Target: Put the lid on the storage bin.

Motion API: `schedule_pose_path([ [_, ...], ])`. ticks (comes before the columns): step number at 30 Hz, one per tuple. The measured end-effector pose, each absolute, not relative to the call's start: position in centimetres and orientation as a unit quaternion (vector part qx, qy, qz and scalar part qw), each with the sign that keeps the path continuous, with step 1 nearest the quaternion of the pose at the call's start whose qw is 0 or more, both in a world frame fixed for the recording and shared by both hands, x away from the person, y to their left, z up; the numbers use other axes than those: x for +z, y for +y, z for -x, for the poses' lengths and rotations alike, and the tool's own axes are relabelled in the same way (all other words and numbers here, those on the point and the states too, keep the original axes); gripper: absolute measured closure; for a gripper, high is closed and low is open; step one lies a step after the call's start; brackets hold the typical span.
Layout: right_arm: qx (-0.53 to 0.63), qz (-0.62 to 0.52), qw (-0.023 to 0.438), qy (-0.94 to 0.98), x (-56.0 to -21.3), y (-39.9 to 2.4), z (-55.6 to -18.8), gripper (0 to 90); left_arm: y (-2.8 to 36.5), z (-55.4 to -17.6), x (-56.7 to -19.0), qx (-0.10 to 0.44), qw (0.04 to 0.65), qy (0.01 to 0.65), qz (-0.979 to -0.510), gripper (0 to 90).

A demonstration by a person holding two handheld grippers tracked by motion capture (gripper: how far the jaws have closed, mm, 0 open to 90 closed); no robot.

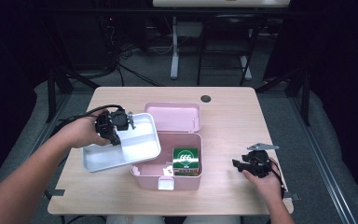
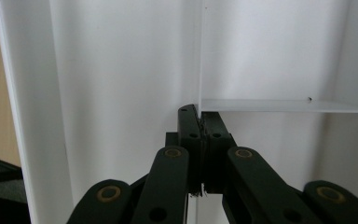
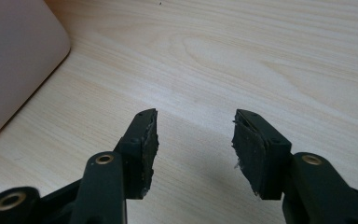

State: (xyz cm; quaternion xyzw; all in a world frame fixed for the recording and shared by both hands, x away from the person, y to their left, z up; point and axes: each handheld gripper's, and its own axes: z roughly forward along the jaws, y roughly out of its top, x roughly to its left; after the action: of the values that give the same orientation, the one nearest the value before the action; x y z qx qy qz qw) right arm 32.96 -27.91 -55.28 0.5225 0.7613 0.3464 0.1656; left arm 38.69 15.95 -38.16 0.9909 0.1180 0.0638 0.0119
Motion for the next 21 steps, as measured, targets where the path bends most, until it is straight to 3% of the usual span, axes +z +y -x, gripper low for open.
schedule_pose_path([
  [21,0.346,-0.527,0.160,0.759,-55.6,-28.1,-33.1,49.2,7.8,-38.5,-39.1,0.064,0.033,0.041,-0.997,89.4],
])
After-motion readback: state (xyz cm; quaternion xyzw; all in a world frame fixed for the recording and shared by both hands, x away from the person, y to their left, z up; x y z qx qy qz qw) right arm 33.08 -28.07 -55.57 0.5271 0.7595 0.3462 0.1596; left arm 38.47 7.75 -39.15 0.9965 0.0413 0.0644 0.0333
